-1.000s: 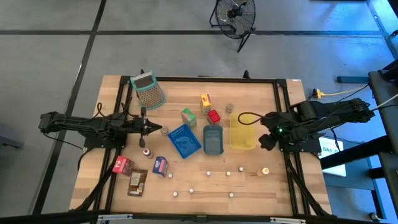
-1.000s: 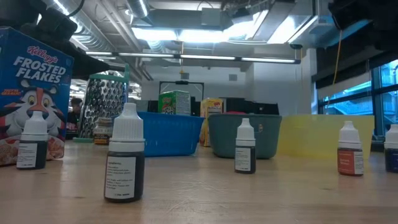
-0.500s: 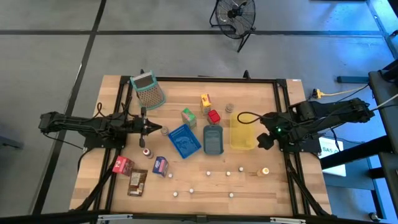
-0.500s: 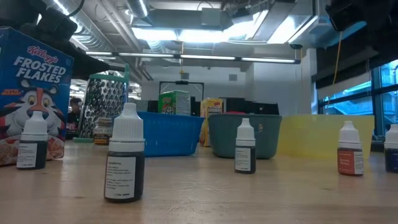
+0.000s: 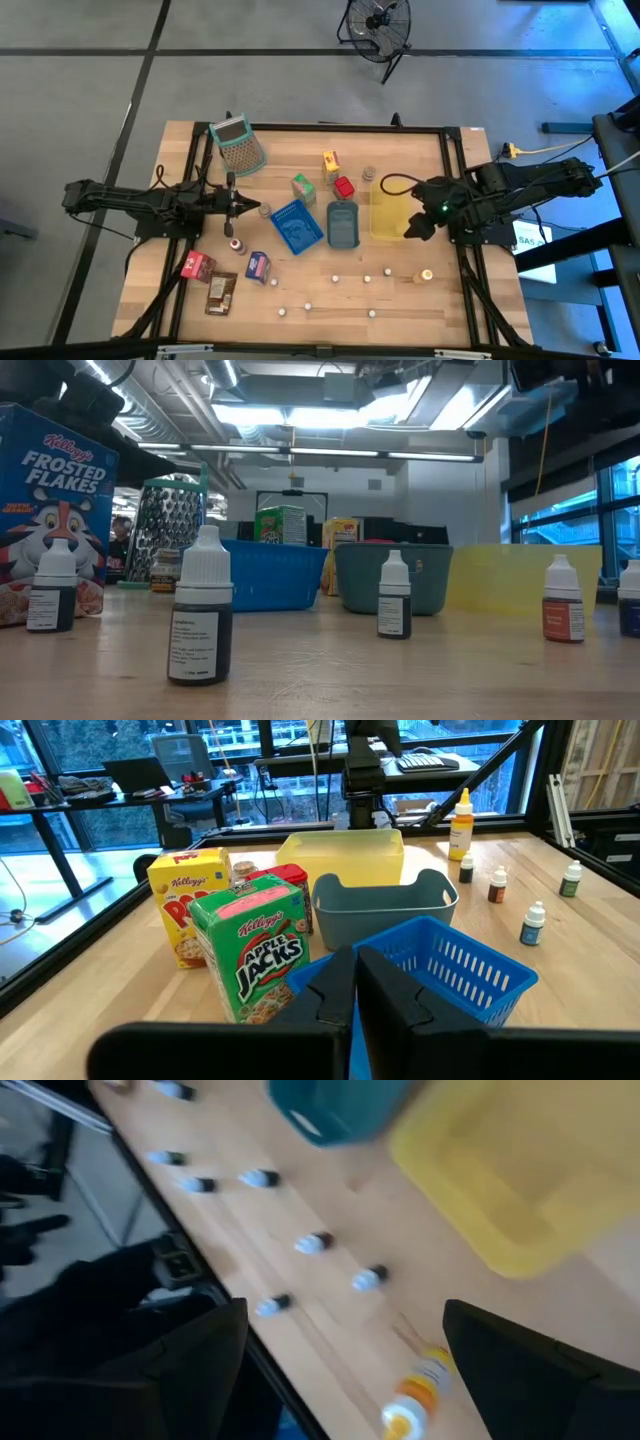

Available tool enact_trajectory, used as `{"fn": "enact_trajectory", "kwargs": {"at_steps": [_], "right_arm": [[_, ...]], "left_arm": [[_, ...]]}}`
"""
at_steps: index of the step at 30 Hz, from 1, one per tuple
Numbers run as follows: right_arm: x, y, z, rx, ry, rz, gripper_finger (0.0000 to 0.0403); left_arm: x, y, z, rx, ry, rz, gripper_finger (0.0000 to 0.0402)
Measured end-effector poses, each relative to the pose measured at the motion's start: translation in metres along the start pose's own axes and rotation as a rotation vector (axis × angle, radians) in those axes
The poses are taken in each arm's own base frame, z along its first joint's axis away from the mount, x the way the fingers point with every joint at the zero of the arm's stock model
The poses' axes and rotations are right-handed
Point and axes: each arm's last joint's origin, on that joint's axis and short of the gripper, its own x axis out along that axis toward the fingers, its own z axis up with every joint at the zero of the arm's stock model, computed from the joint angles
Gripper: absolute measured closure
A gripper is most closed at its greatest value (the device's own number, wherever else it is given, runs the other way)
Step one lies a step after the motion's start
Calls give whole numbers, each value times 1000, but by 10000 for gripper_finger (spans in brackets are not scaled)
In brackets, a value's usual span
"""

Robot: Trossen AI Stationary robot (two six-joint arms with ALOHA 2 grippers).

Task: Pick & Place Kitchen Items
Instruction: Put the yellow food coloring bottle into the green bin

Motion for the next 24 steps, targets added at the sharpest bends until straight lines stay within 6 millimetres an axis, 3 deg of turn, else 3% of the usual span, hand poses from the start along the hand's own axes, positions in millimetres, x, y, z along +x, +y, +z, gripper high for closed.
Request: {"fn": "enact_trajectory", "kwargs": {"at_steps": [8,11,15,24], "right_arm": [[-1,9,6,-78,-103,75,64],[0,7,5,-157,-92,47,64],[0,3,3,-132,-55,9,64],[0,8,0,-179,-8,78,64]], "left_arm": [[0,0,0,0,0,0,392],[0,0,0,0,0,0,393],[0,0,0,0,0,0,392],[0,0,0,0,0,0,392]]}}
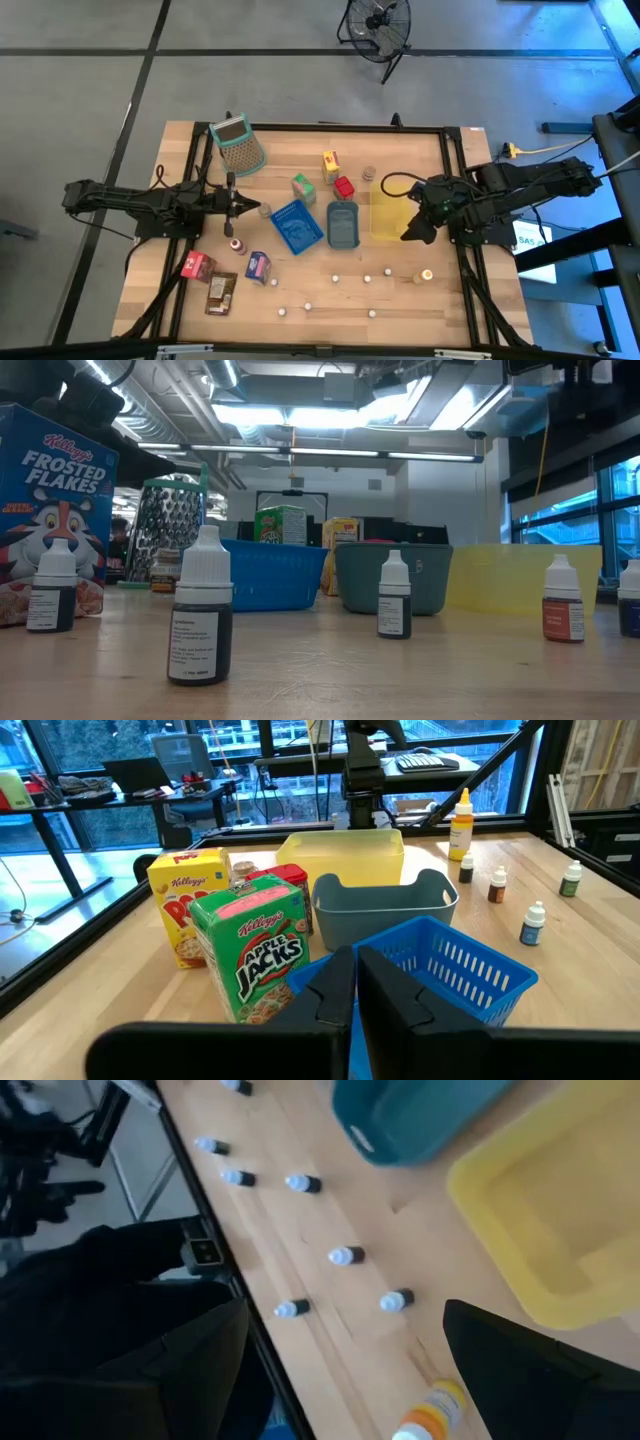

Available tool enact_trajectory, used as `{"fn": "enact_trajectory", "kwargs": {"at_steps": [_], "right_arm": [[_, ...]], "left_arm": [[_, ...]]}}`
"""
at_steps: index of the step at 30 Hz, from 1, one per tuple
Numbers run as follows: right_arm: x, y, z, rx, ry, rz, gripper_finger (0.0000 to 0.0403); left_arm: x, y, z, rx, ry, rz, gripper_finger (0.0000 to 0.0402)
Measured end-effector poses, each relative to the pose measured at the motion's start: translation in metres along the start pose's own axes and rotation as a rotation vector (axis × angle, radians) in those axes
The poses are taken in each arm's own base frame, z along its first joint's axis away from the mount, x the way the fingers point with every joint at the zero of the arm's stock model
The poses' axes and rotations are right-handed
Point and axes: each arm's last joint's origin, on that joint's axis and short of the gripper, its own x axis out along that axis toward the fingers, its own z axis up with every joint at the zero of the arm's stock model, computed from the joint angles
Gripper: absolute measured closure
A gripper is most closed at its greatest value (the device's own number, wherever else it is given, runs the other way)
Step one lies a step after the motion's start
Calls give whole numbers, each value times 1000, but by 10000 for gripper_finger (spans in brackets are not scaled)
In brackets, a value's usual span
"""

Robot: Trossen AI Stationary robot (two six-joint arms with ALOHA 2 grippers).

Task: Pick & Place Kitchen Items
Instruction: Put the yellow food coloring bottle into the green bin

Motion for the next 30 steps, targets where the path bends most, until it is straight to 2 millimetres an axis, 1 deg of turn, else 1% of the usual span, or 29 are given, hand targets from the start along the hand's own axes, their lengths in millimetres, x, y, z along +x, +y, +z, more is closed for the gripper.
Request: {"fn": "enact_trajectory", "kwargs": {"at_steps": [7,15,17,19,27,30], "right_arm": [[2,8,-13,-78,99,54,64],[4,22,-19,-120,95,140,64],[5,23,-21,-115,98,140,64],[11,23,-23,-116,129,105,64],[27,19,-32,75,308,-19,64],[32,14,-37,156,357,-130,64]], "left_arm": [[0,0,0,0,0,0,392],[0,0,0,0,0,0,391],[0,0,0,0,0,0,392],[0,0,0,0,0,0,393],[0,0,0,0,0,0,389],[0,0,0,0,0,0,390]]}}
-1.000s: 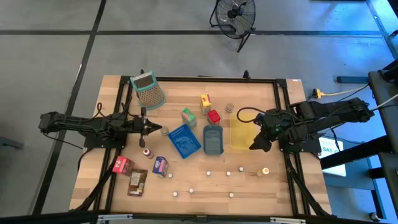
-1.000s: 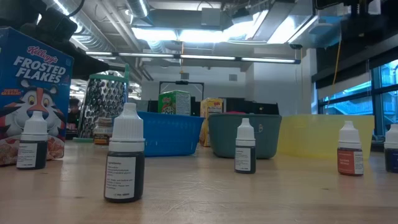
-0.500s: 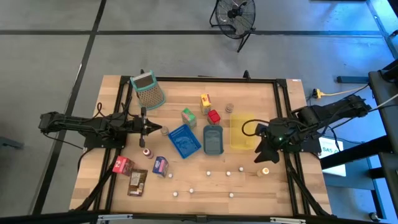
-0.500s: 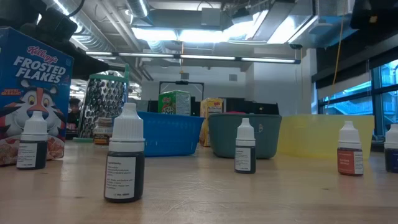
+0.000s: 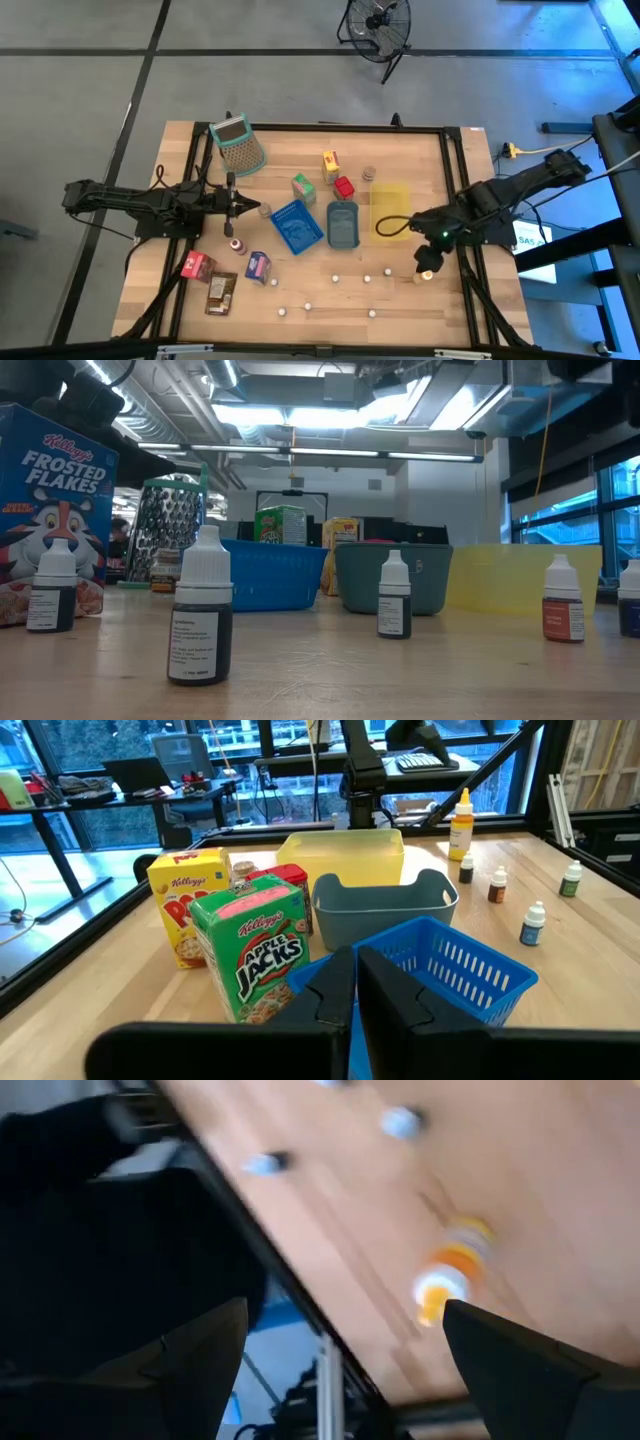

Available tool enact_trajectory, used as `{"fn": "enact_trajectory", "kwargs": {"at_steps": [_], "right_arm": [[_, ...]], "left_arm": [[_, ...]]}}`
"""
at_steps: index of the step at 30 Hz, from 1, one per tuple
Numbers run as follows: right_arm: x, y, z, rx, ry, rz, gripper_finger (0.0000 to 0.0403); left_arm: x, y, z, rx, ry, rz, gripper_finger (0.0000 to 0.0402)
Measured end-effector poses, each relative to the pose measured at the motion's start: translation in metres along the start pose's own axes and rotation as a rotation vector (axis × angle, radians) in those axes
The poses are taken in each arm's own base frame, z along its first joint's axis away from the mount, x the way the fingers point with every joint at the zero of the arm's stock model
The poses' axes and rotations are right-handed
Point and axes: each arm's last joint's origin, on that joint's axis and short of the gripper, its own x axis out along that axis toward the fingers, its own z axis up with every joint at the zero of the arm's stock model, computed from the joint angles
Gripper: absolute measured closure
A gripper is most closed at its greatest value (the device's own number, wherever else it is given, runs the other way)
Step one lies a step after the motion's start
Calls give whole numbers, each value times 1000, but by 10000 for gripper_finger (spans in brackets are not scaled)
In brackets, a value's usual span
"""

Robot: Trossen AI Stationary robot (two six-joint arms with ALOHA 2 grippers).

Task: Pick & Place Kitchen Items
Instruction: Put the yellow food coloring bottle into the green bin

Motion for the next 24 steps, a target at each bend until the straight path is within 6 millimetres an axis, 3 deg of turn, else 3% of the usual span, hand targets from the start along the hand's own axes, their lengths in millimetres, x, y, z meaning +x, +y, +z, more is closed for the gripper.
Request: {"fn": "enact_trajectory", "kwargs": {"at_steps": [6,24], "right_arm": [[11,-14,-2,165,60,-243,64],[51,-1,-13,112,62,-405,64]], "left_arm": [[0,0,0,0,-4,0,393],[0,0,1,-1,-7,0,392]]}}
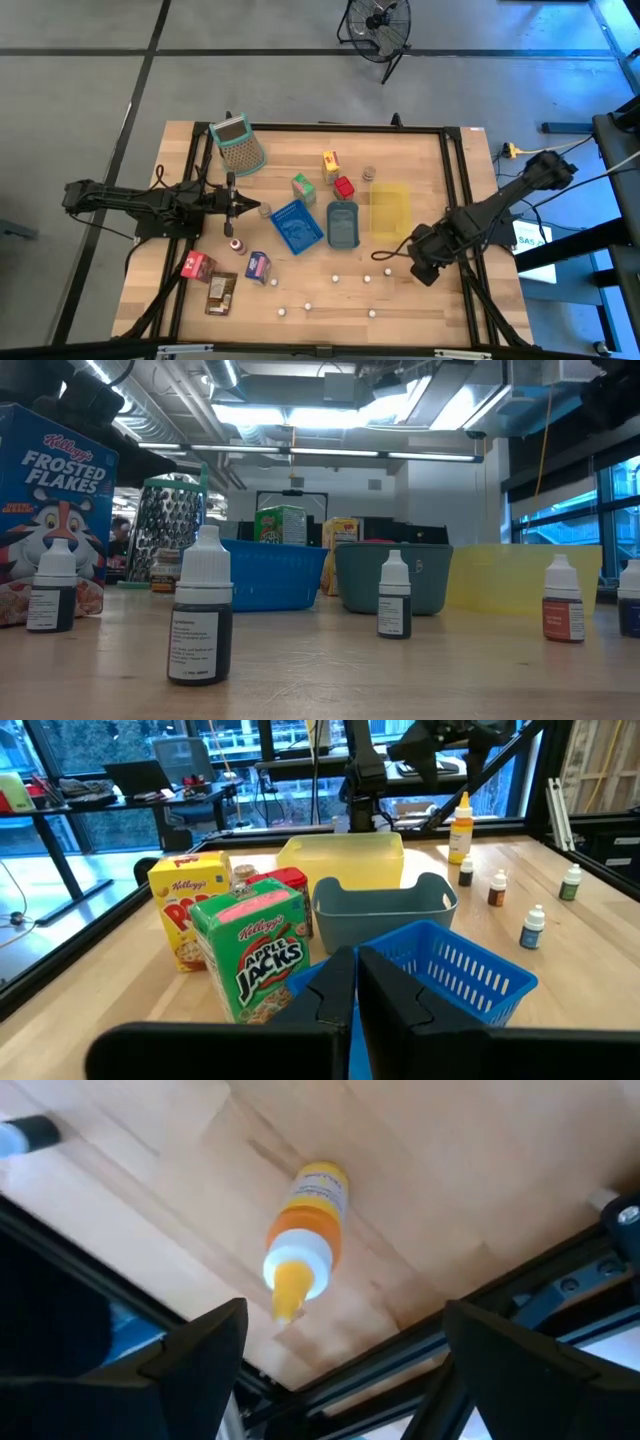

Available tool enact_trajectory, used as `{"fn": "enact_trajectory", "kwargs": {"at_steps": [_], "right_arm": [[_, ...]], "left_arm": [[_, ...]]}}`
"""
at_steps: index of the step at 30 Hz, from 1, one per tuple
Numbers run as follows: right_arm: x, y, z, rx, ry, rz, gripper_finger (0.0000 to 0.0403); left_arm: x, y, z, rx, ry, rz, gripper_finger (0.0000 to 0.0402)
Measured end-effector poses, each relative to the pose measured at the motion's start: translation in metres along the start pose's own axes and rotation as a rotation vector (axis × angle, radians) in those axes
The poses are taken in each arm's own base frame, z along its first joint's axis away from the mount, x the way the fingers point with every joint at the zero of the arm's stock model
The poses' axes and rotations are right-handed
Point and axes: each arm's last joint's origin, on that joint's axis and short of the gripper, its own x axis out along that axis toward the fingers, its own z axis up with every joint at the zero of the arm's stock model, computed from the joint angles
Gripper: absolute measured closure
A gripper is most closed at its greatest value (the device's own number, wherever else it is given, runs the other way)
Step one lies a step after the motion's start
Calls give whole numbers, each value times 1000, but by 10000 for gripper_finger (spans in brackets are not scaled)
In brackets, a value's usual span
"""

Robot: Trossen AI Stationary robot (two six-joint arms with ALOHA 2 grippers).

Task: Pick & Place Kitchen Items
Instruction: Put the yellow food coloring bottle into the green bin

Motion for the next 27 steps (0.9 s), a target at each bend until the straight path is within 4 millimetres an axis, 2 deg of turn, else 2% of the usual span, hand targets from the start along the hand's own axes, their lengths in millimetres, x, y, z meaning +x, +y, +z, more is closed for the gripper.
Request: {"fn": "enact_trajectory", "kwargs": {"at_steps": [20,27], "right_arm": [[30,19,11,6,9,-104,64],[38,27,14,1,20,-80,64]], "left_arm": [[0,0,0,0,0,0,391],[0,0,0,0,0,0,392]]}}
